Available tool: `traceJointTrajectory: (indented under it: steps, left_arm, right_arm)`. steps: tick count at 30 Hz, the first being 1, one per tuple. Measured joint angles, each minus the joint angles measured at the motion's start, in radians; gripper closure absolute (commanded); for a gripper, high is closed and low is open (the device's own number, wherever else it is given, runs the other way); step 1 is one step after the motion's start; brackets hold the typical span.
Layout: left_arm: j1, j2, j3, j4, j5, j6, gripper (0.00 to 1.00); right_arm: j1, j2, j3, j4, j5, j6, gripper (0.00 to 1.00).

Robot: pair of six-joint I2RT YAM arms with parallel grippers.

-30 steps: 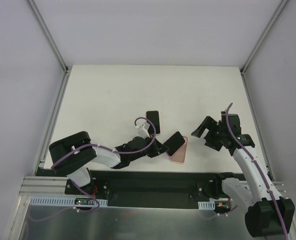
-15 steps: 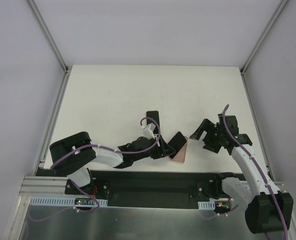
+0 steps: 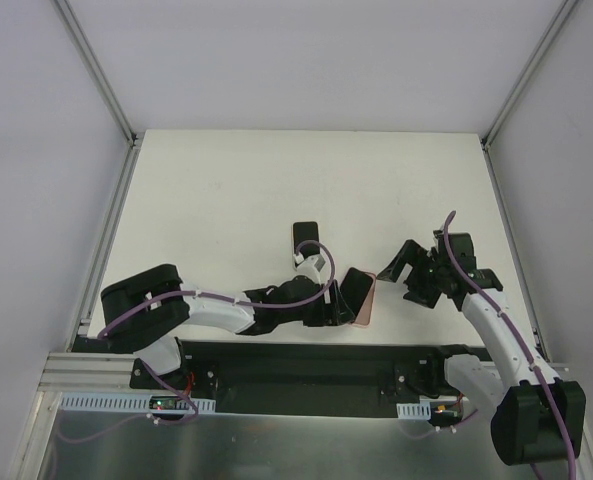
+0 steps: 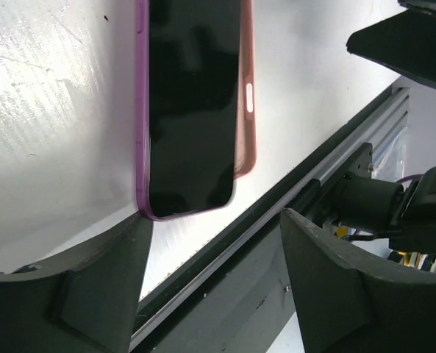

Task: Put the phone into the phone case

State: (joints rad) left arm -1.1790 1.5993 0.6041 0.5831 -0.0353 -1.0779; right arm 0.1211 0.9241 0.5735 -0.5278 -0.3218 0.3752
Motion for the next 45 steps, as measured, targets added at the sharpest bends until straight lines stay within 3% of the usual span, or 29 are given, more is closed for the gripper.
traceJointTrajectory:
  steps: [11,19,25,27,34,40,45]
  left_arm:
    - [-0.019,-0.03,0.106,-0.208,-0.035,0.1,0.28]
    - [-0.019,-0.077,0.163,-0.296,-0.061,0.181,0.34]
    - [-0.014,-0.177,0.188,-0.445,-0.221,0.312,0.48]
    - [0.016,-0.226,0.193,-0.475,-0.234,0.362,0.62]
    - [0.261,-0.257,0.205,-0.515,-0.04,0.418,0.77]
    - [0.246,-0.149,0.206,-0.51,0.134,0.44,0.83]
    - [0.209,-0.071,0.205,-0.463,0.188,0.429,0.88]
  right_arm:
    - [0.0,-0.003,-0.001,0.0,0.002,-0.001,0.03]
    - [0.0,-0.003,-0.002,0.0,0.002,-0.002,0.03]
    - [0.0,0.001,-0.009,0.006,0.001,-0.016,0.04]
    - [0.0,0.007,-0.022,0.018,-0.003,-0.031,0.04]
    - [0.0,0.019,-0.108,0.09,-0.093,-0.066,0.11]
    - [0.013,0.024,-0.137,0.137,-0.156,-0.101,0.12]
    - [0.025,0.06,-0.137,0.143,-0.167,-0.122,0.18]
